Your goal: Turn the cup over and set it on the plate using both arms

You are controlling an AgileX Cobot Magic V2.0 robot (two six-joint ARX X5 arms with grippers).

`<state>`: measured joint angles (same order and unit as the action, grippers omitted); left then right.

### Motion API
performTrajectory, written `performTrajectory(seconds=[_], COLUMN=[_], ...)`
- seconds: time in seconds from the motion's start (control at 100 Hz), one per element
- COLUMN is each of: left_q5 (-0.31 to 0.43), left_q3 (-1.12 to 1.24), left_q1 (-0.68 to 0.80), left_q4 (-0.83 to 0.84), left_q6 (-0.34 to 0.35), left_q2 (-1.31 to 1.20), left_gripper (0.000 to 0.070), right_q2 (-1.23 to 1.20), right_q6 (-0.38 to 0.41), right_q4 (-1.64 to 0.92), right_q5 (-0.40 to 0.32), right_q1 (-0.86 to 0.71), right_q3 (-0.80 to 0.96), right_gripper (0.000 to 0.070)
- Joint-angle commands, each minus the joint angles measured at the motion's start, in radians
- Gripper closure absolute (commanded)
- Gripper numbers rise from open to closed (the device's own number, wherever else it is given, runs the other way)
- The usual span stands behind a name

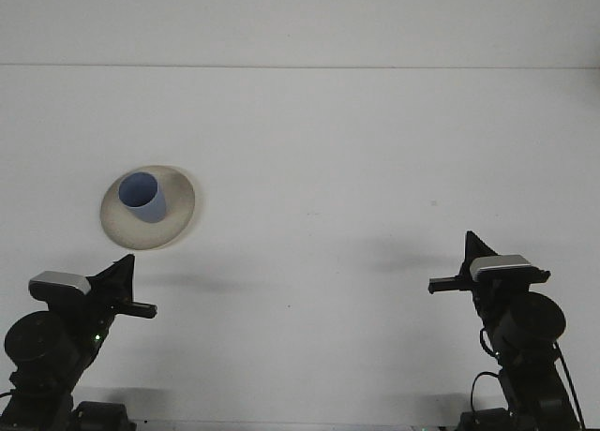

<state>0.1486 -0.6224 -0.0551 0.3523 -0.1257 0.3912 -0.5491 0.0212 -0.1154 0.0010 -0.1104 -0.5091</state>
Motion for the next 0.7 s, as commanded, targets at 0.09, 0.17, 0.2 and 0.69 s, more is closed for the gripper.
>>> performTrajectory(seconds=[0.09,0.17,0.2,0.69], left_q5=[0.002,0.002,0.002,-0.043], left_q3=[-0.011,-0.011,-0.011,0.095], left_q1=[0.000,0.000,0.000,0.003], left_q4=[-0.010,-0.010,-0.010,-0.231], left_q6=[-0.006,-0.006,-0.006,0.046], left_q2=[-0.001,-0.001,-0.001,-0.066], left_gripper=[0.0689,0.0689,0.0689,0.0689], right_q2=[-0.002,-0.002,-0.002,-0.002], right_q6=[-0.011,-0.011,-0.011,-0.011], right_q4=[0.011,0.011,0.011,0.011], right_q5=[-0.001,-0.001,-0.001,-0.001], right_q1=[-0.001,-0.001,-0.001,-0.001], right_q3=[-0.010,-0.010,-0.010,-0.010], right_gripper=[0.0700,0.0700,0.0700,0.0700])
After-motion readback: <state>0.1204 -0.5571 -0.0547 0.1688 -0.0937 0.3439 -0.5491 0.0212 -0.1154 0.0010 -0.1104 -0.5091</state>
